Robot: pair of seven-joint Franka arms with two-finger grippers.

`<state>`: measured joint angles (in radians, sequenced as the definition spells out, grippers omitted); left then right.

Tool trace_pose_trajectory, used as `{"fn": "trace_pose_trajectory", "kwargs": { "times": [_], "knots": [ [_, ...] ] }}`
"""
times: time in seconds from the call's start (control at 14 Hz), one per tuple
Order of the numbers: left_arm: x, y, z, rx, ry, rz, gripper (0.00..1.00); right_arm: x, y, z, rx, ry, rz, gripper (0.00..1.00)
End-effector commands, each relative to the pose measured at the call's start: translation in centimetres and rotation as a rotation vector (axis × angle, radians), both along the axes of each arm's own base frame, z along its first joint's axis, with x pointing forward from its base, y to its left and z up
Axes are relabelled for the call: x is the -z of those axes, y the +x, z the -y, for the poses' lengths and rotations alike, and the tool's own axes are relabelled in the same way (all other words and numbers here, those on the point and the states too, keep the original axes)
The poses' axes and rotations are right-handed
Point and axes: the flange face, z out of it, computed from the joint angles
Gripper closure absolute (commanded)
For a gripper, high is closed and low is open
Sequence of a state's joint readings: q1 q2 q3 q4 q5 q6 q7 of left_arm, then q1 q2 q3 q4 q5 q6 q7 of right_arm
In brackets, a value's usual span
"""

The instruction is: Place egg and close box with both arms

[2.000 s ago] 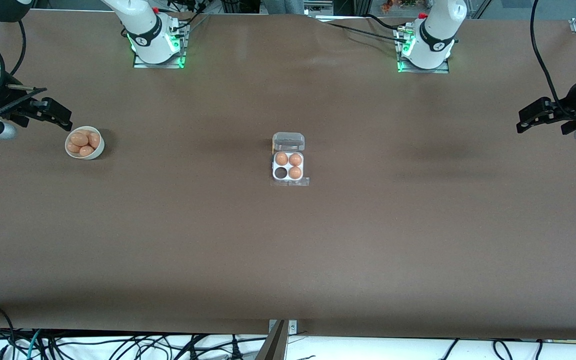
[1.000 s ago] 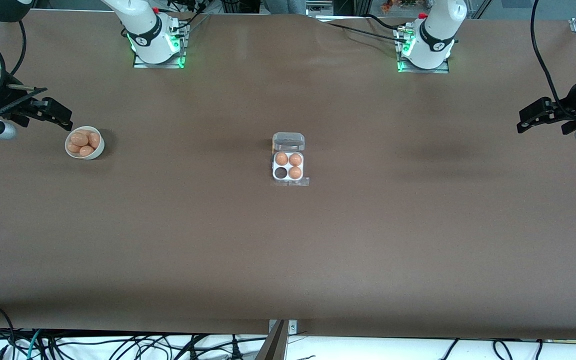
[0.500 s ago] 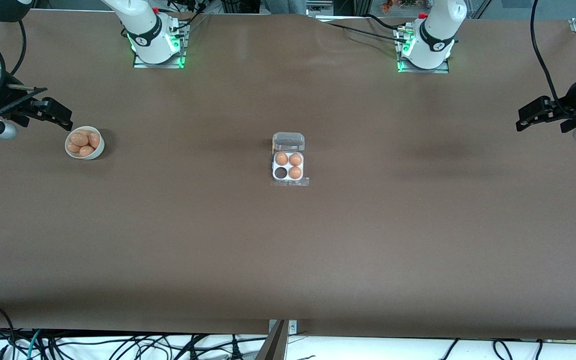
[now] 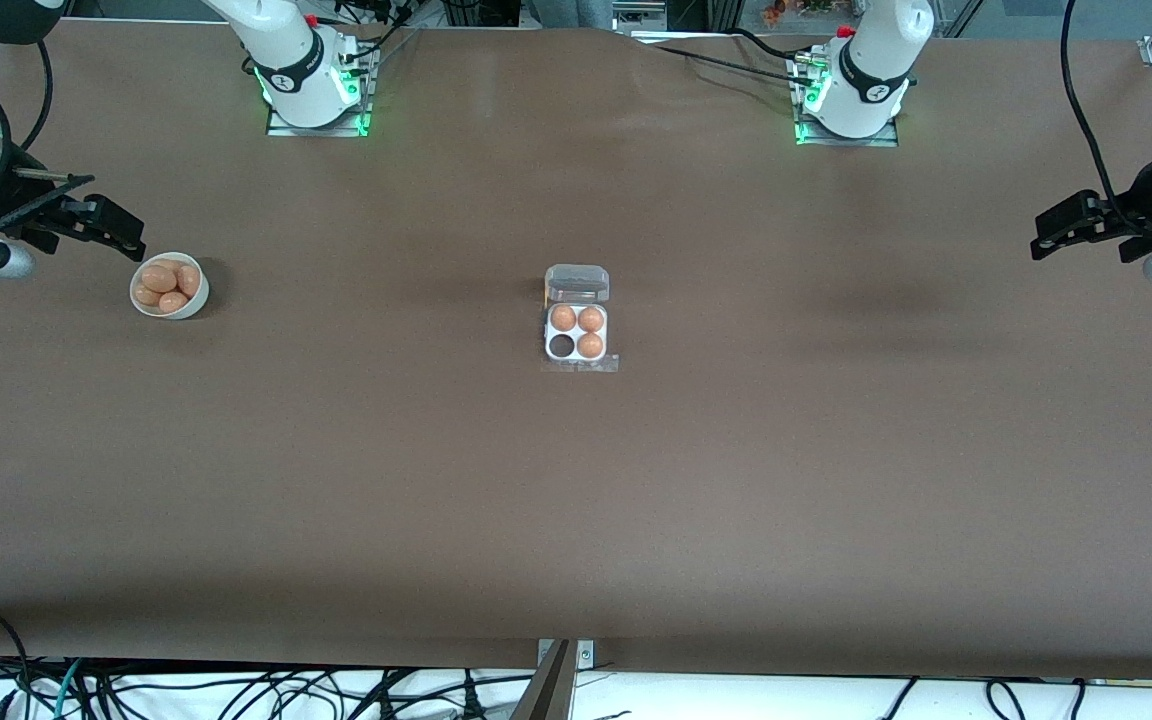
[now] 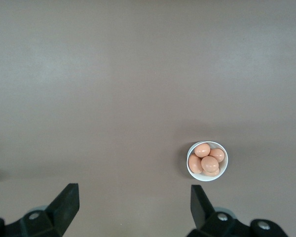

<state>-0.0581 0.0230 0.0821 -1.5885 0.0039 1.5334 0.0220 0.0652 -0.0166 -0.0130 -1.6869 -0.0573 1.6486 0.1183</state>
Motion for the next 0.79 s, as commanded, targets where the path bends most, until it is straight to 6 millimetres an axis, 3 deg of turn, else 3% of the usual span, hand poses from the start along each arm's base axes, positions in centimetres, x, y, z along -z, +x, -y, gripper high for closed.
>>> {"fn": "trace_pose_trajectory", "kwargs": {
  "times": [0.0, 0.5, 0.71],
  "knots": [
    [-0.6, -0.1, 0.0, 0.013, 0.009, -0.007, 0.0, -0.5, -0.2, 0.2, -0.007, 0.001, -0.002, 0.0],
    [-0.6, -0.1, 0.0, 0.013, 0.009, -0.008, 0.0, -0.1, -0.1, 0.3, -0.007, 0.002, -0.011, 0.0],
    [-0.6, -0.1, 0.0, 0.011, 0.009, -0.01, 0.0, 2.9, 0.6, 1.4, -0.004, -0.002, -0.102, 0.0]
  ]
}}
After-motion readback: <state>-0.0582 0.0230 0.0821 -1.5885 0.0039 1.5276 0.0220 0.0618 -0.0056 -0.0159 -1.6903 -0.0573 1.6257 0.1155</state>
